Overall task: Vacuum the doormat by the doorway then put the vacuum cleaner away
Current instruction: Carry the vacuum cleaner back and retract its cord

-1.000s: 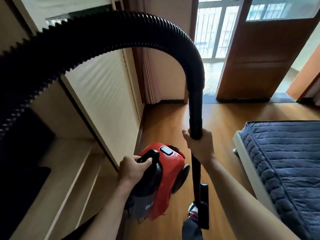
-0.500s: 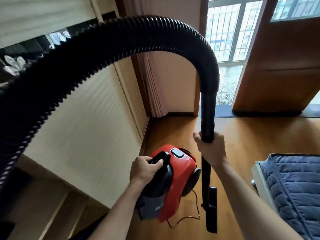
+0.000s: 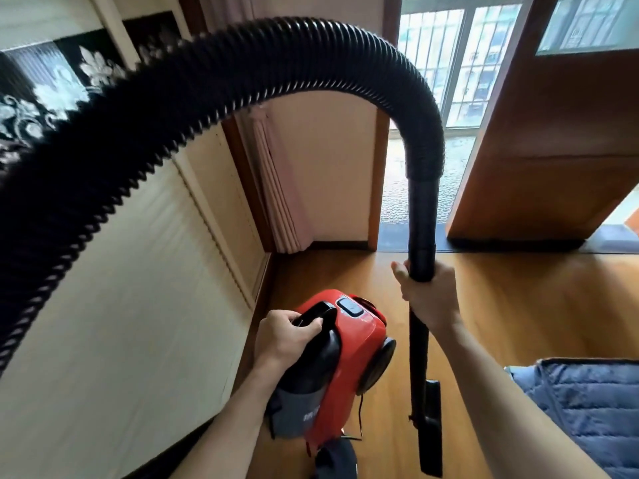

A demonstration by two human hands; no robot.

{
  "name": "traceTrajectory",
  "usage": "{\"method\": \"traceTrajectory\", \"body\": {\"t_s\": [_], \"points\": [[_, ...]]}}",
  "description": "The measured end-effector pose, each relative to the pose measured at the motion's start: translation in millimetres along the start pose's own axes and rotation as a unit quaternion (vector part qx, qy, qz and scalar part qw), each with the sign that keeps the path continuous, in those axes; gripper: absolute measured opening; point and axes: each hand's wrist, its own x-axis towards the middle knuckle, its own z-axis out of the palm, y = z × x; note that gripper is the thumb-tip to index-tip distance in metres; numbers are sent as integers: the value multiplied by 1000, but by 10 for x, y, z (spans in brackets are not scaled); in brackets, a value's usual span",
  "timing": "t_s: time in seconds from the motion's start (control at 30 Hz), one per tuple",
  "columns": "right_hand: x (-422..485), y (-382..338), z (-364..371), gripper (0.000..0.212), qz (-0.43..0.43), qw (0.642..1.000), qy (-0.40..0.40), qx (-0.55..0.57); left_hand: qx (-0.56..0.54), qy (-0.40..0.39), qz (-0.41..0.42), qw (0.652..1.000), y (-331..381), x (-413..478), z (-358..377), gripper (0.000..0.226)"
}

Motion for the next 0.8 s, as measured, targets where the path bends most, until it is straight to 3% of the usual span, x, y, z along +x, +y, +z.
{"method": "traceTrajectory", "body": {"t_s": [0.13, 0.27, 0.33, 0.8], "points": [[788, 59, 345, 35, -9, 1000, -3, -12, -9, -26, 22, 999, 137, 890, 196, 36], [1568, 118, 717, 59, -5, 1000, -12, -19, -13, -53, 48, 997, 377, 1776, 299, 33], [1930, 106, 855, 61, -7, 1000, -4, -18, -21, -56, 52, 997, 530, 2202, 304, 31], [3868, 395, 1440, 31, 18, 999, 9, -49, -11, -49, 62, 997, 1143, 4296, 487, 46]]}}
